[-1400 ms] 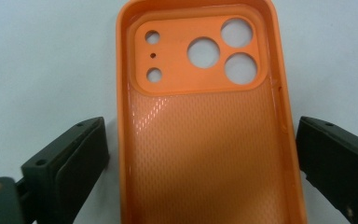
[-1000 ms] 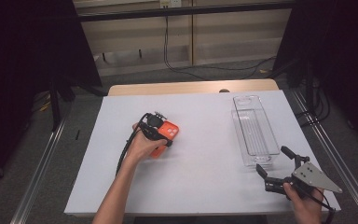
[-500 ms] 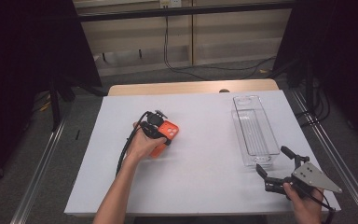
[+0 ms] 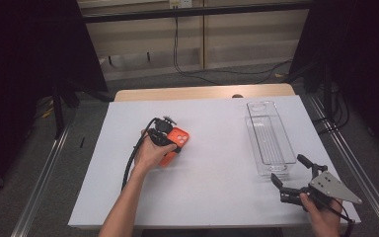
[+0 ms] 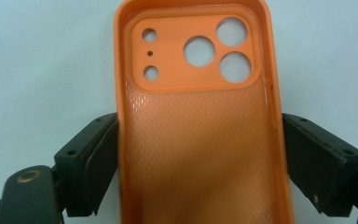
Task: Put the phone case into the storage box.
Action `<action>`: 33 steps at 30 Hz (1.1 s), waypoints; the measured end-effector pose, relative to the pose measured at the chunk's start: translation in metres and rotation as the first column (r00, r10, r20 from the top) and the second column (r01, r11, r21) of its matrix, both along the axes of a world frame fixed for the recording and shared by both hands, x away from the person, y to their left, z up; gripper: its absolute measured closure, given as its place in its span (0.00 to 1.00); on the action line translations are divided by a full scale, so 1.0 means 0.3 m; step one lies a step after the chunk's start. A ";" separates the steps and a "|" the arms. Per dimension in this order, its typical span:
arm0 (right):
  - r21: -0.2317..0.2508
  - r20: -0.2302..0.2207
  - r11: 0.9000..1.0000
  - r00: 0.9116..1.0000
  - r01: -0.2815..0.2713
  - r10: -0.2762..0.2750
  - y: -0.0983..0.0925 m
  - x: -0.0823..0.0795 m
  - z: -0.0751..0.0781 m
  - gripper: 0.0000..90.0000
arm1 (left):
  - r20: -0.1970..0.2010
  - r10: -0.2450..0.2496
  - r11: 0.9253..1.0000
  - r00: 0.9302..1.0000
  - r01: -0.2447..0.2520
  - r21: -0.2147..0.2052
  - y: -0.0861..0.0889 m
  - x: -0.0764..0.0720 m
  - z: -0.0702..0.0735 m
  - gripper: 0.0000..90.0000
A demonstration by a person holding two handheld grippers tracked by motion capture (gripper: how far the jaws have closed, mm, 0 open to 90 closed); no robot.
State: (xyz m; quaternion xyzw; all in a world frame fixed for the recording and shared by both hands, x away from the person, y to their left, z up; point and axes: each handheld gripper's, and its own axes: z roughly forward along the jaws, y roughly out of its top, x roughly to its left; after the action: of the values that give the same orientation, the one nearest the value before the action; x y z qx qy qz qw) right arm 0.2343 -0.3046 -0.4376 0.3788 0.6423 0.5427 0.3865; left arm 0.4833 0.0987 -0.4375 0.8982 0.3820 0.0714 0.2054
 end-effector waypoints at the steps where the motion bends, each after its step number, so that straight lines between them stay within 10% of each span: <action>1: 0.001 -0.002 1.000 1.000 -0.002 0.002 0.000 0.000 0.000 0.00 | 0.003 -0.007 1.000 1.000 0.007 0.003 0.002 0.000 0.001 0.17; 33: 0.004 -0.004 1.000 1.000 0.002 -0.002 0.000 -0.001 -0.001 0.00 | 0.053 0.003 0.996 0.999 0.002 -0.090 0.008 -0.038 0.046 0.18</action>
State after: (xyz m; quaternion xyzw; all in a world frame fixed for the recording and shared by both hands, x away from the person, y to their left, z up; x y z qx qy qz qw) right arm 0.2340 -0.3046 -0.4378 0.3813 0.6417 0.5429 0.3847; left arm 0.4717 0.1010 -0.4237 0.8858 0.3796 0.0779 0.2554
